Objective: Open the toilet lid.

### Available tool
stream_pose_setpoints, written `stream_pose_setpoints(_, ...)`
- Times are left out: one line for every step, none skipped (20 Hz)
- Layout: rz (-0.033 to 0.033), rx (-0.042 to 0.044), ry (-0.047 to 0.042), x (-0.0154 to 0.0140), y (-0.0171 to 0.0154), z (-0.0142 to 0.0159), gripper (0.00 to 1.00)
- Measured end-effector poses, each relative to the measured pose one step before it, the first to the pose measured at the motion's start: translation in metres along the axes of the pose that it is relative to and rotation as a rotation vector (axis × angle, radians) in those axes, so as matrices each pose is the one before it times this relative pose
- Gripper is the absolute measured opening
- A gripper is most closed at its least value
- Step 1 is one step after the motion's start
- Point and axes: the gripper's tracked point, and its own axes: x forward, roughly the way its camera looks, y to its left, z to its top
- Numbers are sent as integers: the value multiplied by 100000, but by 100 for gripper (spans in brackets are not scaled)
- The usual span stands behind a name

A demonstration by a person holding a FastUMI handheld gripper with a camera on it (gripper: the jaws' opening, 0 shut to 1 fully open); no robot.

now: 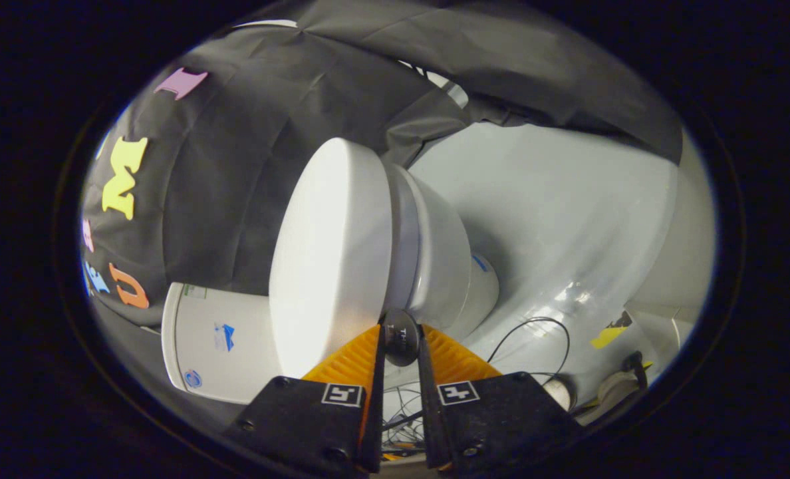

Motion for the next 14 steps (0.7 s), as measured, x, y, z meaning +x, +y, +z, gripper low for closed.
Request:
stream_pose_setpoints(188, 484, -1245, -131, 188, 209, 26)
stream_pose_setpoints(-225, -843, 230, 254, 355, -340, 21)
stream_pose_setpoints(-452, -1710, -131, 71, 251, -368, 16)
stream_pose_setpoints(-41, -1171, -98, -65, 125, 170, 15)
stream_pose_setpoints(777, -21, -28, -187, 236, 273, 15)
stream_pose_setpoints(1724, 1632, -56, -394, 277, 274, 15)
stream_pose_setpoints(2279, 2597, 266, -278, 538, 198, 15)
stream_pose_setpoints(2241, 1931, -38, -253, 451, 69, 14)
stream_pose_setpoints(1392, 681, 197, -242, 260, 88, 14)
stream_pose_setpoints(1340, -489, 68, -242, 358, -139, 13)
stream_pose_setpoints(372, -978, 229, -96, 214, -40, 13)
stream_pose_setpoints(842, -1374, 25, -224, 604, 117, 13)
stream_pose_setpoints(1206, -1998, 226, -379, 761, 107, 13)
stream_pose_setpoints(1203, -1886, -176, -513, 630, 100, 13)
